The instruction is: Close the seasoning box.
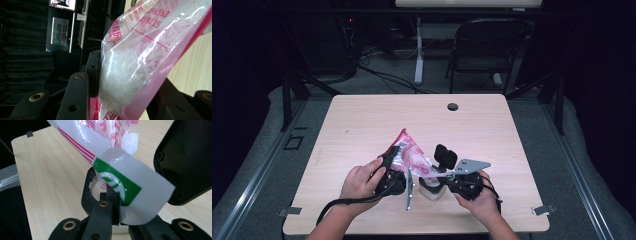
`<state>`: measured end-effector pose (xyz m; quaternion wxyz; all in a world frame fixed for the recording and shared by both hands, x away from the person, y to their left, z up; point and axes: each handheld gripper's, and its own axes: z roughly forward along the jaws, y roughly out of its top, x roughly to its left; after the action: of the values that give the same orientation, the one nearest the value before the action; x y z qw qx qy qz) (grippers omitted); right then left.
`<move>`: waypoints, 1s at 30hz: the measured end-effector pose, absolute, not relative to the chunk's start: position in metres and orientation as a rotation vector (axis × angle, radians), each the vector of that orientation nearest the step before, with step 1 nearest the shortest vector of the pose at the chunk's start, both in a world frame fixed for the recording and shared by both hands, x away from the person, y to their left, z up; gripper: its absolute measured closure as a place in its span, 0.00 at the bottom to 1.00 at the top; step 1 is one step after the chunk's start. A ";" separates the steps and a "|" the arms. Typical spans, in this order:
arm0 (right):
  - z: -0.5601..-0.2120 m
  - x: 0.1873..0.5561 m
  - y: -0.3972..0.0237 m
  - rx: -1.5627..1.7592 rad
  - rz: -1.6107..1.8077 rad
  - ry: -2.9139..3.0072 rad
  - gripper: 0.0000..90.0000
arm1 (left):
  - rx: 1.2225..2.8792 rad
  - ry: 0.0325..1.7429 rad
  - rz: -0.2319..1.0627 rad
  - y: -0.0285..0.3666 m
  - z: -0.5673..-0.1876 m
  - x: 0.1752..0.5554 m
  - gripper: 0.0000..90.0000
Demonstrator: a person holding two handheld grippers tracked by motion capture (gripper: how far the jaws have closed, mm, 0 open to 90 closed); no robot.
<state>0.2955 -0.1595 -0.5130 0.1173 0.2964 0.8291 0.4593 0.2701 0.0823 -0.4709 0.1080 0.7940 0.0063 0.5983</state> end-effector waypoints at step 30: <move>-0.514 0.294 -0.161 0.871 1.339 2.427 1.00 | 2.329 0.001 1.766 0.079 -0.468 0.269 0.75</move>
<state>0.2941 -0.1607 -0.5137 0.1178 0.2977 0.8296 0.4575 0.2688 0.0792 -0.4684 0.1092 0.7921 0.0005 0.6006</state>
